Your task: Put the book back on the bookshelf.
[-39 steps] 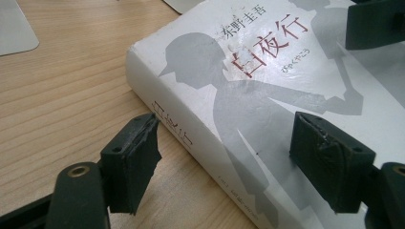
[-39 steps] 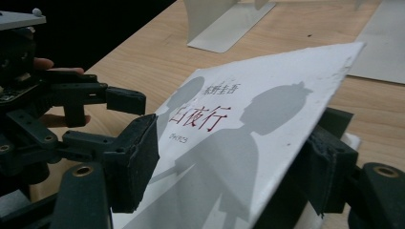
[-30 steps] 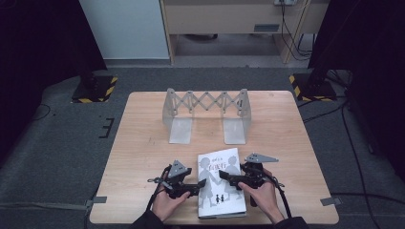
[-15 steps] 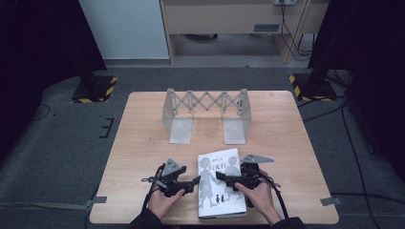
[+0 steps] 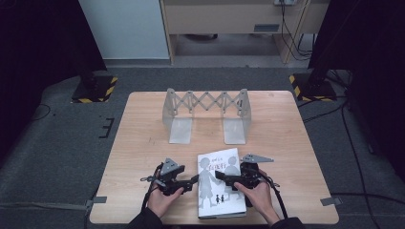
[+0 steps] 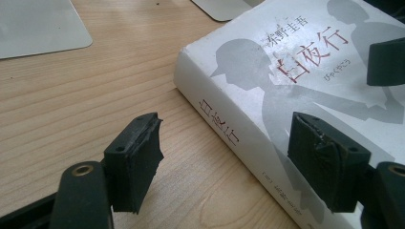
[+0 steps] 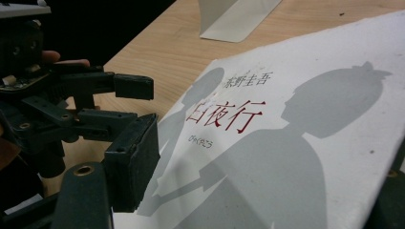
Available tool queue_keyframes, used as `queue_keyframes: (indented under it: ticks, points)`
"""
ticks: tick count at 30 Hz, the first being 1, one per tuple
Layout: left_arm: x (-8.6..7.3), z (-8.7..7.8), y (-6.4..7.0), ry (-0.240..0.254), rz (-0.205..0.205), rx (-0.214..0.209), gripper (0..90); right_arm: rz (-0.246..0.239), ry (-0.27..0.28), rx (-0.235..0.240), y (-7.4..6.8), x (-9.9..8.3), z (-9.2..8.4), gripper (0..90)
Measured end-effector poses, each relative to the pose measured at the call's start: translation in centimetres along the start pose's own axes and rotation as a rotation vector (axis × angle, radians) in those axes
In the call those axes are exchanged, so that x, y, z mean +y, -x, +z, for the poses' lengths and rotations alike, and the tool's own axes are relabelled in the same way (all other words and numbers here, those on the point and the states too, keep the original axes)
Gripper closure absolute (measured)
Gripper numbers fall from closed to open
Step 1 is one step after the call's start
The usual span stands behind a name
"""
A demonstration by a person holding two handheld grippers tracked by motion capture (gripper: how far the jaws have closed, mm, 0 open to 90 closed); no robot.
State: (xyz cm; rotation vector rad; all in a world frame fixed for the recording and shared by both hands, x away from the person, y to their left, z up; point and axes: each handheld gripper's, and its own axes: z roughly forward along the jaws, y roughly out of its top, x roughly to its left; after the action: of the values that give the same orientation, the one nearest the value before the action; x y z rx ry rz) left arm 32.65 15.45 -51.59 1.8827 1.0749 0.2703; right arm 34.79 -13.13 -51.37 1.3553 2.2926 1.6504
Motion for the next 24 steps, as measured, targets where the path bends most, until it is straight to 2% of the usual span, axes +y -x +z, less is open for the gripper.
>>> queue_keyframes:
  ticks: [3, 9, 13, 15, 17, 18, 19, 21, 24]
  points:
    - [-0.02, 0.07, 0.01, 0.001, -0.002, 0.0, 26.0, 0.002, -0.002, 0.005, 0.08, -0.03, 0.05, 29.7]
    - [0.02, -0.12, -0.19, 0.011, -0.007, 0.005, 26.1, 0.004, 0.035, 0.032, -0.19, 0.27, -0.14, 31.6]
    - [0.0, -0.13, -0.24, 0.013, -0.01, 0.004, 26.1, 0.016, 0.022, 0.031, -0.08, 0.19, -0.1, 33.8]
    - [-0.01, -0.11, -0.21, 0.012, -0.009, 0.003, 26.1, 0.069, 0.021, 0.05, 0.11, 0.05, -0.1, 41.0]
    - [0.0, -0.12, -0.21, 0.013, -0.009, 0.002, 26.1, 0.081, 0.018, 0.056, 0.2, 0.03, -0.11, 43.5]
    - [0.0, -0.13, -0.23, 0.013, -0.009, 0.002, 26.1, 0.105, -0.004, 0.054, 0.33, 0.0, -0.12, 47.9]
    - [0.0, -0.14, -0.23, 0.014, -0.01, 0.003, 26.1, 0.105, -0.004, 0.054, 0.33, 0.0, -0.12, 47.9]
    - [0.02, -0.16, -0.24, 0.017, -0.012, 0.001, 26.1, 0.138, -0.019, 0.054, 0.58, -0.07, -0.17, 54.3]
    - [0.05, -0.21, -0.26, 0.022, -0.016, 0.0, 26.1, 0.156, -0.021, 0.062, 0.59, 0.03, -0.31, 56.7]
